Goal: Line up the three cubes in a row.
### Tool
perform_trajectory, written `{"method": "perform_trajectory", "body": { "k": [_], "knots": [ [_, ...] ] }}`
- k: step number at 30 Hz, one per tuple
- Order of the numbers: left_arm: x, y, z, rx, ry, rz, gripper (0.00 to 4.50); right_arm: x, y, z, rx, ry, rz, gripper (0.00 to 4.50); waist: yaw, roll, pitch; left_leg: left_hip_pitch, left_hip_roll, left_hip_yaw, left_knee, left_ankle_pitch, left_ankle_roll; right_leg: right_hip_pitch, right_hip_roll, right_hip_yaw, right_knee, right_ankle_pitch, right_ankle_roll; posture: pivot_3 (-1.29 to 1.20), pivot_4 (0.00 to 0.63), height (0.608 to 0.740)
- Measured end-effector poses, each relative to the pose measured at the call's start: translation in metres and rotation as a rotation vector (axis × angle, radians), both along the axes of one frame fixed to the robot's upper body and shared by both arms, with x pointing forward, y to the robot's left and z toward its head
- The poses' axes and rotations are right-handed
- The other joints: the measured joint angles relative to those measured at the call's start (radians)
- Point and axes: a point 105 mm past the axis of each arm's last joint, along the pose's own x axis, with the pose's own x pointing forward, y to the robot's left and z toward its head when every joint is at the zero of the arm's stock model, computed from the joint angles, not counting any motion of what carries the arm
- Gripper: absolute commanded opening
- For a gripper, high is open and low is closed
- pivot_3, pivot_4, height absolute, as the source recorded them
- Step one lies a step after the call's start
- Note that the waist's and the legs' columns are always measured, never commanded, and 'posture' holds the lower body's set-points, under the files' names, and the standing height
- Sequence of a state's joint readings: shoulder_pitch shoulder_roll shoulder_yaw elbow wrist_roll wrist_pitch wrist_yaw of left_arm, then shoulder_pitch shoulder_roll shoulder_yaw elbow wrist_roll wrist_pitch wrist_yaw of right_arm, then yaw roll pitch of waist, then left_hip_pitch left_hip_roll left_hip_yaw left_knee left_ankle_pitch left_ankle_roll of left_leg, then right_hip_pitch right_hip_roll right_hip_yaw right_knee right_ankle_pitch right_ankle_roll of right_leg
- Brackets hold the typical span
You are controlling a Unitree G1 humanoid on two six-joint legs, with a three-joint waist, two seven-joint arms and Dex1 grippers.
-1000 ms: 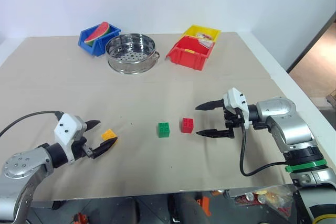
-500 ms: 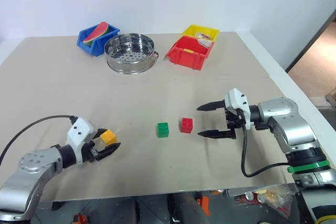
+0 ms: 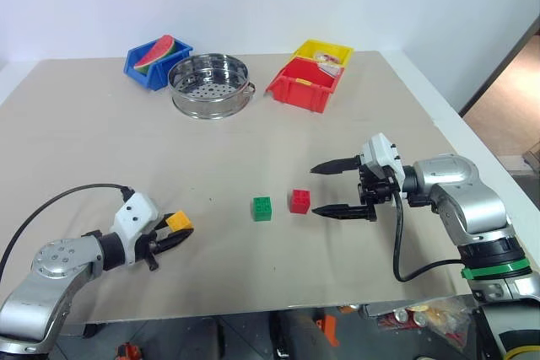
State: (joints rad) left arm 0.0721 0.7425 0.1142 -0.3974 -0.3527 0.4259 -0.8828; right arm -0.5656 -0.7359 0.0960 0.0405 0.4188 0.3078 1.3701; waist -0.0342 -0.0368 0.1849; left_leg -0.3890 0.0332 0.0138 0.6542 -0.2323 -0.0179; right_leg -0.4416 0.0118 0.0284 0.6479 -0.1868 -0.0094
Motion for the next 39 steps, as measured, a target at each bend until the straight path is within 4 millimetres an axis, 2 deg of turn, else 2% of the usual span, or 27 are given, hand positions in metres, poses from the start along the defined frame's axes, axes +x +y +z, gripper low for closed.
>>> {"method": "perform_trajectory", "body": {
  "k": [3, 7, 16, 25, 39],
  "knots": [
    [0.006, -0.012, 0.014, 0.034, -0.032, -0.154, 1.35, 0.001, 0.001, 0.002, -0.007, -0.013, 0.008, 4.5, 0.002, 0.0, 0.0, 0.0, 0.0, 0.0, 0.0, 0.0, 0.0, 0.0, 0.0, -0.001, 0.0, 0.0, 0.0, 0.0, 0.15, 0.74],
    [0.017, -0.021, 0.027, 0.049, -0.053, -0.274, 1.35, 0.004, 0.002, 0.007, -0.016, -0.039, 0.012, 4.5, 0.003, 0.0, 0.0, -0.001, 0.0, 0.0, 0.0, 0.0, 0.0, 0.0, 0.0, 0.0, 0.0, 0.0, 0.0, 0.0, 0.15, 0.74],
    [0.034, -0.036, 0.022, 0.025, 0.037, -0.406, 1.35, 0.005, -0.001, 0.004, -0.031, -0.04, -0.009, 4.5, 0.003, 0.0, 0.0, -0.002, 0.0, 0.0, 0.0, -0.001, 0.002, -0.001, 0.0, 0.0, 0.0, 0.002, 0.004, 0.0, 0.15, 0.74],
    [0.045, -0.047, 0.022, 0.041, 0.033, -0.477, 1.35, 0.003, -0.006, -0.001, -0.046, -0.031, -0.035, 4.5, 0.003, 0.0, 0.0, -0.001, 0.0, 0.001, 0.0, -0.001, 0.002, -0.001, 0.0, 0.0, 0.0, 0.002, 0.005, 0.0, 0.15, 0.74],
    [0.048, -0.056, 0.009, 0.054, 0.061, -0.496, 1.35, 0.004, -0.006, -0.001, -0.048, -0.03, -0.038, 4.5, 0.003, 0.0, 0.0, -0.001, 0.0, 0.0, 0.0, -0.001, 0.002, -0.001, 0.0, 0.0, 0.0, 0.002, 0.005, 0.0, 0.15, 0.74]
  ]
}}
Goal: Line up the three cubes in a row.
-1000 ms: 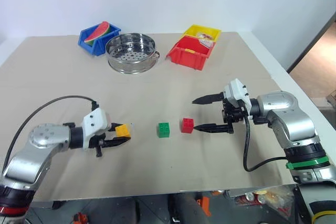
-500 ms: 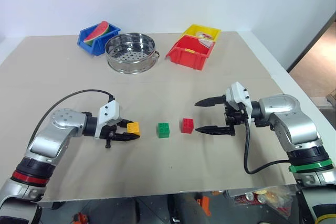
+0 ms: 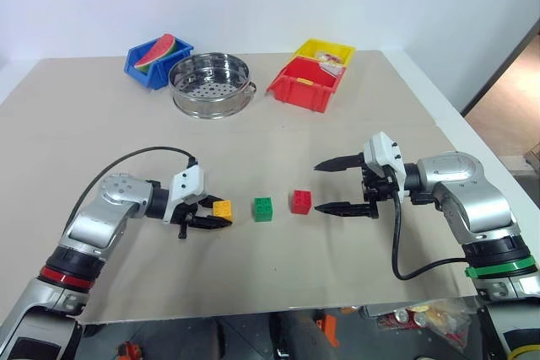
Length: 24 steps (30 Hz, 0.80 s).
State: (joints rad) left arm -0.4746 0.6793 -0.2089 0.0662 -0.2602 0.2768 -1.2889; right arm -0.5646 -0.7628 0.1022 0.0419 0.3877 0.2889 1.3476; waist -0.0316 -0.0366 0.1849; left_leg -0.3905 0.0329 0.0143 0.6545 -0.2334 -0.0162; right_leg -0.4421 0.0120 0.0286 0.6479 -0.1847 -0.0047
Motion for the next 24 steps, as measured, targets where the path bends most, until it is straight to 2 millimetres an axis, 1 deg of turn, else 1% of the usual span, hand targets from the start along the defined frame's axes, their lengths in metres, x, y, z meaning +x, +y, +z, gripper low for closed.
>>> {"method": "perform_trajectory", "body": {
  "k": [8, 14, 16, 17, 18, 19, 21, 22, 24],
  "knots": [
    [0.004, 0.003, -0.006, 0.015, -0.017, 0.018, 1.35, 0.0, -0.001, 0.0, -0.002, -0.004, 0.0, 4.5, 0.0, 0.0, 0.0, 0.0, 0.0, 0.0, 0.0, 0.0, 0.0, 0.0, 0.0, 0.0, 0.0, 0.0, 0.0, 0.0, 0.15, 0.74],
    [0.006, 0.002, -0.007, 0.045, -0.044, -0.028, 1.35, 0.002, -0.002, -0.002, -0.008, -0.001, -0.008, 4.5, 0.0, 0.0, 0.0, 0.0, 0.0, 0.0, 0.0, 0.0, 0.0, 0.0, 0.0, 0.0, 0.0, 0.0, 0.0, 0.0, 0.15, 0.74],
    [0.006, 0.002, -0.007, 0.052, -0.044, -0.035, 2.38, 0.002, -0.002, -0.002, -0.008, 0.0, -0.009, 4.5, 0.0, 0.0, 0.0, 0.0, 0.0, 0.0, 0.0, 0.0, 0.0, 0.0, 0.0, 0.0, 0.0, 0.0, 0.0, 0.0, 0.15, 0.74],
    [0.007, 0.003, -0.009, 0.061, -0.038, -0.036, 2.64, 0.002, -0.002, -0.002, -0.008, 0.0, -0.009, 4.5, 0.0, 0.0, 0.0, 0.0, 0.0, 0.0, 0.0, 0.0, 0.0, 0.0, 0.0, 0.0, 0.0, 0.0, 0.0, 0.0, 0.15, 0.74],
    [0.007, 0.004, -0.013, 0.071, -0.026, -0.034, 3.04, 0.002, -0.003, -0.002, -0.009, 0.0, -0.01, 4.5, 0.0, 0.0, 0.0, 0.0, 0.0, 0.0, 0.0, 0.0, 0.0, 0.0, 0.0, 0.0, 0.0, 0.0, 0.0, 0.0, 0.15, 0.74],
    [0.006, 0.004, -0.014, 0.071, -0.024, -0.038, 3.35, 0.002, -0.003, -0.002, -0.01, 0.001, -0.011, 4.5, 0.0, 0.0, 0.0, 0.0, 0.0, 0.0, 0.0, 0.0, 0.0, 0.0, 0.0, 0.0, 0.0, 0.0, 0.0, 0.0, 0.15, 0.74],
    [0.005, 0.002, -0.015, 0.073, -0.021, -0.058, 4.13, 0.002, -0.003, -0.003, -0.014, -0.003, -0.012, 4.5, 0.001, 0.0, 0.0, 0.0, 0.0, 0.0, 0.0, 0.0, 0.0, 0.0, 0.0, 0.0, 0.0, 0.001, 0.001, 0.0, 0.15, 0.74],
    [0.004, 0.002, -0.015, 0.073, -0.021, -0.062, 4.41, 0.002, -0.003, -0.003, -0.015, -0.004, -0.012, 4.5, 0.001, 0.0, 0.0, 0.0, 0.0, 0.0, 0.001, 0.0, 0.0, 0.001, 0.0, 0.0, 0.0, 0.001, 0.001, 0.0, 0.15, 0.74],
    [0.004, 0.002, -0.015, 0.073, -0.02, -0.067, 4.46, 0.002, -0.003, -0.003, -0.016, -0.004, -0.013, 4.5, 0.001, 0.0, 0.0, 0.0, 0.0, 0.0, 0.001, 0.001, 0.001, 0.001, 0.0, 0.0, 0.0, 0.002, 0.002, 0.0, 0.15, 0.74]
  ]
}}
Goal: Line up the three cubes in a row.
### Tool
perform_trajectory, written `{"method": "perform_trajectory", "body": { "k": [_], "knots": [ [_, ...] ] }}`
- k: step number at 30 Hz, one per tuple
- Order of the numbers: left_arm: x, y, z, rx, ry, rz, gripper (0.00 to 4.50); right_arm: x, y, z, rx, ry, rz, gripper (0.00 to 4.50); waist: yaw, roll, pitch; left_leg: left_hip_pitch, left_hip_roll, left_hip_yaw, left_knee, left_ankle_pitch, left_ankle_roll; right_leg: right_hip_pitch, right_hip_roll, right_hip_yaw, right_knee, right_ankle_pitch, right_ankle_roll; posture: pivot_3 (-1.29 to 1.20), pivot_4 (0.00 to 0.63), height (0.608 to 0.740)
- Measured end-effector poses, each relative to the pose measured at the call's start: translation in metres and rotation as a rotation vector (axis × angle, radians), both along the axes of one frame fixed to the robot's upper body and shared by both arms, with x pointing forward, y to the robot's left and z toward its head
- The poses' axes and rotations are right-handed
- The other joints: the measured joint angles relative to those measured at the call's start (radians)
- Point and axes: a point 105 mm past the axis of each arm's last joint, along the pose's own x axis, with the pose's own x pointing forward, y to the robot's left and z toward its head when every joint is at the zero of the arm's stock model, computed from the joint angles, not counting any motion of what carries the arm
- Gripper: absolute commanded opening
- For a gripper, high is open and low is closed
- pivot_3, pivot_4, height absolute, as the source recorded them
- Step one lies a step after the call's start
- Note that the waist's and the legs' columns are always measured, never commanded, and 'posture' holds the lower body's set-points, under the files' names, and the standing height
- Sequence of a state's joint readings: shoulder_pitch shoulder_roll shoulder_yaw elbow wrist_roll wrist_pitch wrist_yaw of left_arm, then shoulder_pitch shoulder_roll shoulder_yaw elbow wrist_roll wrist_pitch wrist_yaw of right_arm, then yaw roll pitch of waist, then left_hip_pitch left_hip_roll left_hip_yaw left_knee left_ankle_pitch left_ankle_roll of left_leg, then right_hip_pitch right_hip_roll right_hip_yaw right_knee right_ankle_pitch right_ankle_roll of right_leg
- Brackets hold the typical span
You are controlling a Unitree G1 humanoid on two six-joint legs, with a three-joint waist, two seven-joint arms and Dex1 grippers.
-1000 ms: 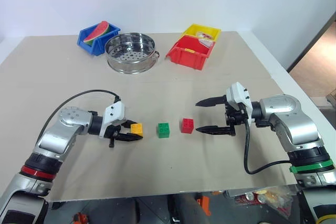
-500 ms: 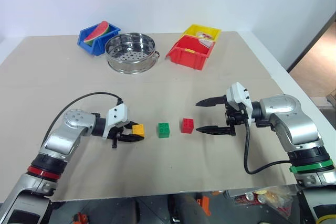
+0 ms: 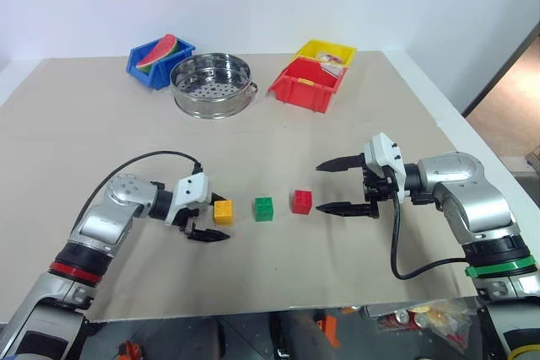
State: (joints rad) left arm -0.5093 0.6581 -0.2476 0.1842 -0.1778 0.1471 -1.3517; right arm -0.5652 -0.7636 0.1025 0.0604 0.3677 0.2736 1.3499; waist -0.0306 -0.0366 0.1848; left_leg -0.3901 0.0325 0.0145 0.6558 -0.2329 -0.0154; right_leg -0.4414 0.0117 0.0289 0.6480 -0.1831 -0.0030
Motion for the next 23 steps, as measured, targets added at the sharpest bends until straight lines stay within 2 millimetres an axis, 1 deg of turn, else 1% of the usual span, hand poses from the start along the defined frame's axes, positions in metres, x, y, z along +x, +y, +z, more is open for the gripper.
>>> {"method": "perform_trajectory", "body": {
  "k": [4, 6, 9, 10, 13, 14, 15, 16, 17, 18, 19, 20, 21, 23],
  "knots": [
    [0.0, 0.004, 0.008, 0.013, -0.021, 0.01, 4.46, 0.0, -0.001, -0.001, -0.003, 0.004, -0.004, 4.5, 0.0, 0.0, 0.0, 0.0, 0.0, 0.0, 0.0, 0.0, 0.0, 0.0, 0.0, 0.0, 0.0, 0.001, 0.0, 0.0, 0.15, 0.74],
    [0.0, 0.005, 0.019, 0.001, -0.047, 0.022, 4.46, 0.0, -0.002, -0.001, 0.0, 0.007, -0.01, 4.5, -0.002, 0.0, 0.0, 0.0, 0.0, 0.0, 0.0, 0.0, 0.0, 0.0, 0.0, 0.0, 0.0, 0.0, 0.0, 0.0, 0.15, 0.74],
    [-0.001, 0.01, 0.039, -0.025, -0.054, 0.056, 4.46, 0.001, -0.003, 0.009, 0.044, 0.005, -0.038, 4.5, -0.002, 0.0, 0.0, -0.001, 0.001, 0.0, 0.0, 0.0, 0.0, -0.001, 0.0, 0.0, 0.0, 0.0, -0.001, 0.0, 0.15, 0.74],
    [0.0, 0.011, 0.048, -0.057, -0.048, 0.084, 4.46, 0.003, -0.004, 0.013, 0.063, 0.005, -0.052, 4.5, -0.002, 0.0, 0.0, -0.001, 0.001, 0.0, 0.0, 0.0, 0.0, -0.001, 0.0, 0.0, 0.0, 0.0, -0.001, 0.0, 0.15, 0.74],
    [0.009, 0.01, 0.09, -0.176, -0.065, 0.175, 4.46, 0.008, -0.003, 0.028, 0.12, -0.015, -0.082, 4.5, -0.002, -0.001, 0.0, -0.001, 0.0, -0.001, 0.0, 0.0, 0.0, -0.001, 0.0, -0.001, 0.0, 0.0, 0.0, 0.0, 0.15, 0.74],
    [0.016, 0.01, 0.11, -0.252, -0.091, 0.231, 4.46, 0.011, -0.003, 0.034, 0.139, -0.033, -0.098, 4.5, -0.002, -0.001, 0.0, -0.001, 0.0, -0.001, 0.0, 0.0, 0.0, 0.0, 0.0, -0.001, 0.0, 0.0, 0.0, 0.0, 0.15, 0.74],
    [0.02, 0.011, 0.12, -0.288, -0.108, 0.262, 4.46, 0.014, -0.002, 0.036, 0.148, -0.044, -0.109, 4.5, -0.002, -0.001, 0.0, 0.0, 0.0, -0.001, 0.0, 0.0, 0.0, 0.0, 0.0, -0.001, 0.0, 0.001, 0.0, 0.0, 0.15, 0.74],
    [0.027, 0.015, 0.134, -0.339, -0.151, 0.33, 4.46, 0.02, -0.003, 0.04, 0.162, -0.078, -0.138, 4.5, -0.003, 0.0, 0.0, 0.001, 0.0, -0.001, 0.0, 0.0, 0.0, 0.001, 0.0, 0.0, 0.0, 0.001, 0.001, 0.0, 0.15, 0.74],
    [0.033, 0.018, 0.138, -0.367, -0.182, 0.384, 4.46, 0.027, -0.007, 0.04, 0.17, -0.111, -0.179, 4.5, -0.004, 0.0, 0.0, 0.002, 0.0, 0.0, 0.0, 0.0, 0.0, 0.001, 0.0, 0.001, 0.0, 0.001, 0.0, 0.0, 0.15, 0.74],
    [0.039, 0.023, 0.136, -0.374, -0.216, 0.448, 4.46, 0.035, -0.011, 0.039, 0.179, -0.141, -0.23, 4.5, -0.005, 0.0, 0.0, 0.002, 0.0, 0.001, -0.001, 0.0, 0.0, 0.002, 0.0, 0.001, 0.0, 0.001, 0.0, 0.0, 0.15, 0.74],
    [0.044, 0.028, 0.13, -0.37, -0.238, 0.509, 4.46, 0.042, -0.015, 0.036, 0.181, -0.157, -0.275, 4.5, -0.007, 0.0, 0.0, 0.002, 0.0, 0.001, -0.001, 0.0, 0.0, 0.001, 0.0, 0.002, 0.0, 0.001, 0.0, 0.0, 0.15, 0.74],
    [0.049, 0.034, 0.117, -0.36, -0.249, 0.577, 4.46, 0.048, -0.018, 0.031, 0.185, -0.166, -0.318, 4.5, -0.009, 0.0, 0.0, 0.002, 0.0, 0.002, -0.002, 0.0, 0.0, 0.001, 0.0, 0.003, 0.0, 0.001, 0.0, 0.0, 0.15, 0.74],
    [0.052, 0.039, 0.099, -0.361, -0.222, 0.644, 4.46, 0.054, -0.021, 0.024, 0.186, -0.169, -0.358, 4.5, -0.01, 0.0, 0.0, 0.001, 0.0, 0.003, -0.002, 0.0, 0.0, 0.0, 0.0, 0.004, 0.0, 0.001, 0.0, 0.0, 0.15, 0.74],
    [0.054, 0.042, 0.076, -0.364, -0.168, 0.708, 4.46, 0.058, -0.023, 0.018, 0.188, -0.171, -0.392, 4.5, -0.011, -0.001, 0.0, -0.002, 0.001, 0.002, -0.001, 0.0, 0.0, -0.003, 0.0, 0.005, 0.0, 0.001, 0.0, 0.0, 0.15, 0.74]
  ]
}}
